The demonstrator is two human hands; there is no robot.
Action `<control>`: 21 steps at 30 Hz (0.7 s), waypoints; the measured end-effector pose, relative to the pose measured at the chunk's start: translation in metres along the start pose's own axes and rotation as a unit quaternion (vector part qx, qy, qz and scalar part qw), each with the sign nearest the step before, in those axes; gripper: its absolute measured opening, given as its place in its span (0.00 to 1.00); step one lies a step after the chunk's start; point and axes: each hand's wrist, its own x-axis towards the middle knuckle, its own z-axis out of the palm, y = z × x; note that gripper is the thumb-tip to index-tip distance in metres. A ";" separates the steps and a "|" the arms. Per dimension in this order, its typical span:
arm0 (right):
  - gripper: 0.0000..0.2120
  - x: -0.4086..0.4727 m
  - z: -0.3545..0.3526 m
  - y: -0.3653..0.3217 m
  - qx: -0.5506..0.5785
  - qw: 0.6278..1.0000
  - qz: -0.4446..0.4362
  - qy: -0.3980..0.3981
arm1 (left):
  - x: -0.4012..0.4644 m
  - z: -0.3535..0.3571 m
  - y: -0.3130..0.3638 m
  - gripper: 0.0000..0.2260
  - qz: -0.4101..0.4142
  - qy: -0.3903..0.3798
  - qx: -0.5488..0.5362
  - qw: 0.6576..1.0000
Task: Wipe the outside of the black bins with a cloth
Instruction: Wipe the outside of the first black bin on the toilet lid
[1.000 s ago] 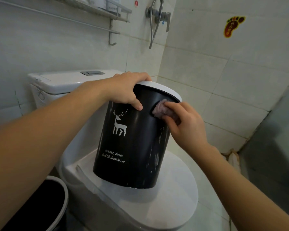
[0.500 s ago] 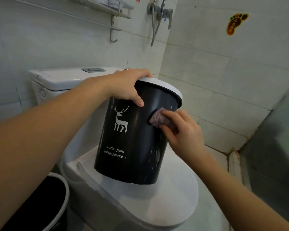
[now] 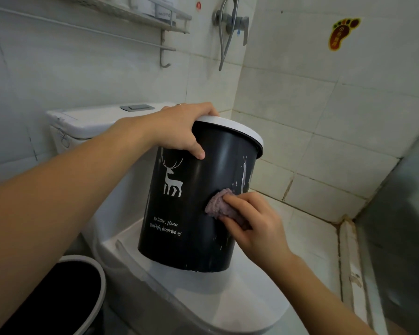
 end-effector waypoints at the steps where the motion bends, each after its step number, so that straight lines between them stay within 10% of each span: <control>1: 0.15 -0.001 -0.001 0.000 0.002 1.000 0.004 0.002 | 0.001 0.000 0.002 0.31 0.001 0.006 0.020 1.000; 8: 0.15 -0.001 -0.002 0.006 0.015 1.000 0.024 0.011 | 0.005 0.009 0.015 0.44 0.031 0.012 0.074 0.997; 21: 0.16 0.006 -0.002 0.008 0.022 1.000 0.017 0.000 | 0.007 0.010 0.010 0.38 0.010 0.019 -0.063 0.998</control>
